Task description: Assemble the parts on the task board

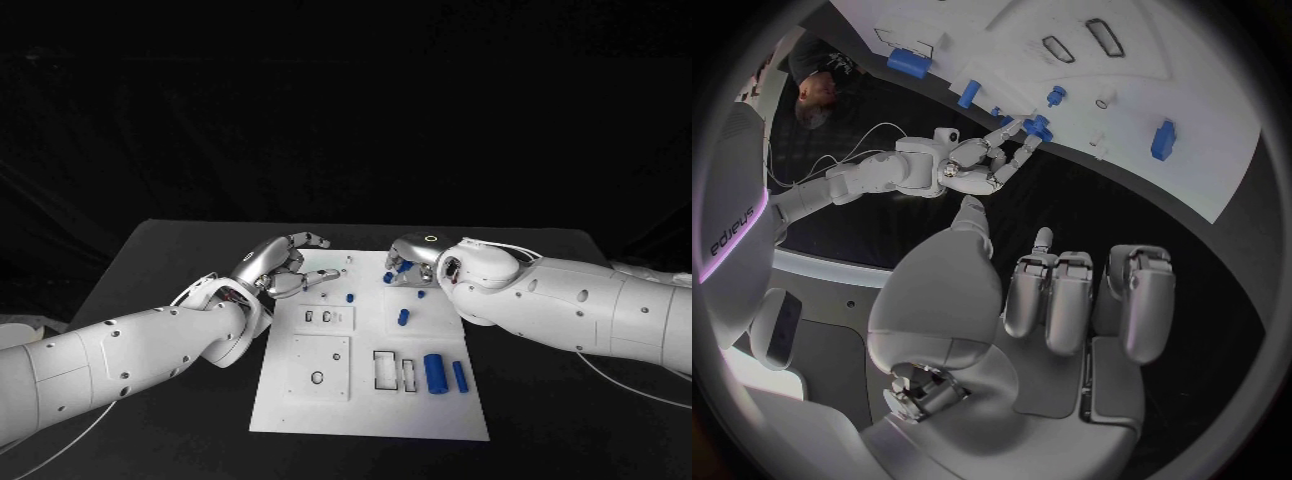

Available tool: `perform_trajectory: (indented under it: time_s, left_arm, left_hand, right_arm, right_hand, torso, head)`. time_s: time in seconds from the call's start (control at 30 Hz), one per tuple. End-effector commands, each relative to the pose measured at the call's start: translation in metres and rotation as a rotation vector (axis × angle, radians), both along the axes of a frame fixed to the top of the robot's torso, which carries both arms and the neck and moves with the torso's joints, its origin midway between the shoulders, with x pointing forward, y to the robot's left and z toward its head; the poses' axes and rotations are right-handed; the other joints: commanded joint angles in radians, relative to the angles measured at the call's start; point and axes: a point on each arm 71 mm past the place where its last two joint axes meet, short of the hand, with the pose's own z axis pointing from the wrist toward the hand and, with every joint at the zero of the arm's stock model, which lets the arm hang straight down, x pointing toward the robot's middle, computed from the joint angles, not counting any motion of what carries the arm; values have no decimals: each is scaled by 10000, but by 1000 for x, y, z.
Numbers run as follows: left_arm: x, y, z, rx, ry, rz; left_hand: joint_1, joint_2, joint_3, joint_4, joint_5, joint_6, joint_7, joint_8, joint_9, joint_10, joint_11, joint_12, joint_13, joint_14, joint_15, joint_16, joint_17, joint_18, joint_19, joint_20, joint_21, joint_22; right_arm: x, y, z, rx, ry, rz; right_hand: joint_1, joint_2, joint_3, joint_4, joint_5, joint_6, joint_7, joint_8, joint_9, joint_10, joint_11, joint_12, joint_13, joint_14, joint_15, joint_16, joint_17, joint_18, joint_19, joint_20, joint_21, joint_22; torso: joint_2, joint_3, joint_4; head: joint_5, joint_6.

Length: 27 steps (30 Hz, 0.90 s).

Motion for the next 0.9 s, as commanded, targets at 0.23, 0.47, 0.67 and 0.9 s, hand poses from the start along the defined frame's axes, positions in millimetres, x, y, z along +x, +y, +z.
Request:
perform_trajectory:
  time_s: [0.23, 0.47, 0.67, 0.9]
  left_arm:
    - [0, -1, 2, -34, -204, 38]
    - [0, 0, 3, -40, -246, 121]
    - [0, 0, 3, -45, -265, 147]
    - [0, 3, 3, -28, -254, 204]
  left_hand:
    - [811, 173, -167, -12, 106, 716, 206, -199, 31, 1057, 198, 26, 2633, 1042, 181, 26, 2633, -74, 1070, 159, 24, 2631]
    - [887, 191, -192, -8, 150, 790, 214, -232, 31, 1057, 208, 26, 2633, 1042, 192, 26, 2633, -74, 1070, 171, 24, 2631]
    - [910, 196, -203, -6, 168, 817, 214, -246, 30, 1057, 209, 26, 2633, 1042, 195, 26, 2633, -74, 1070, 175, 24, 2631]
    - [920, 198, -207, -6, 174, 826, 215, -252, 30, 1057, 210, 26, 2633, 1042, 196, 26, 2633, -74, 1070, 177, 24, 2631]
  right_arm:
    - [2, 6, -2, -296, 27, -36]
    - [3, 7, -5, -406, 128, -61]
    - [4, 7, -8, -600, 281, -126]
    - [5, 11, -11, -669, 281, -234]
  right_hand:
    - [94, 9, 96, -4, -14, -112, 15, -31, -39, 20, -41, -105, 10, 1043, 25, 40, 2633, -143, 1047, -6, 44, 2635]
    - [119, 99, 205, -6, -7, -42, 49, 9, -43, 117, -123, -178, 14, 1043, -49, 40, 2633, -143, 1047, -59, 44, 2635]
    - [130, 134, 297, 0, -25, 122, 39, 49, -33, 319, -221, -231, 14, 1043, -152, 40, 2633, -143, 1047, -153, 44, 2635]
    - [150, 162, 347, 0, -15, 147, 44, 40, -38, 362, -261, -273, 10, 1043, -197, 40, 2633, -143, 1047, -195, 44, 2635]
  torso:
    - [-8, -2, -8]
    - [-8, -4, -3]
    - [-17, -4, -2]
    - [-20, -4, -9]
  head:
    - [-3, -16]
    - [19, -10]
    - [17, -36]
    - [-8, -70]
